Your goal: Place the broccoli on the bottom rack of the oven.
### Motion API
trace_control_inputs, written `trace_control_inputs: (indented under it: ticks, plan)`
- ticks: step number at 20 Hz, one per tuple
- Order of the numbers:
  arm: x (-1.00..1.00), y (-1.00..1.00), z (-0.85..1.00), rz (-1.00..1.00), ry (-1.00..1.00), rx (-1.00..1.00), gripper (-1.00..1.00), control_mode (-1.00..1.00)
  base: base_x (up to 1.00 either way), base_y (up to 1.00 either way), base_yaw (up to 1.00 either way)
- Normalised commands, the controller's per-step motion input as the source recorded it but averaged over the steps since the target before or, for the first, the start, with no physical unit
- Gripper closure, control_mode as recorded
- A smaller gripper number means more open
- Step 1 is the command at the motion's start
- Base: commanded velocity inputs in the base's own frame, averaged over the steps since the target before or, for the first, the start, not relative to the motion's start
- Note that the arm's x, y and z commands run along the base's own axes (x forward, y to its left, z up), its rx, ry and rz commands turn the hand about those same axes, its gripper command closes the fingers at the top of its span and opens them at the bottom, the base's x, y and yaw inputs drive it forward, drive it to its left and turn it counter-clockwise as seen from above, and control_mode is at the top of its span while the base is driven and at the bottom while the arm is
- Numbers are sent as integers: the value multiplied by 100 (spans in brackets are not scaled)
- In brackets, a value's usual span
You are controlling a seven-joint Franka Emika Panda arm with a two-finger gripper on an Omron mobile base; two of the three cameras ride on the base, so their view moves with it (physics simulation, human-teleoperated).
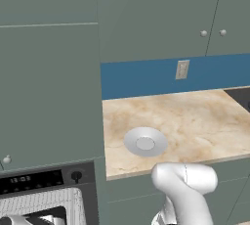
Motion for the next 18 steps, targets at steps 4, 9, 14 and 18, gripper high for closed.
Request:
trace_control_inputs:
  ticks: [4, 9, 14, 18]
  plan:
    - [37, 19, -41, 0, 0, 0, 100, -100, 0, 0, 0]
    - [15, 39, -44, 0, 0, 0, 100, -100, 0, 0, 0]
    - [25, 62, -34, 0, 2, 0, 100, -100, 0, 0, 0]
    - [17, 51, -27, 1, 1, 0, 100, -100, 0, 0, 0]
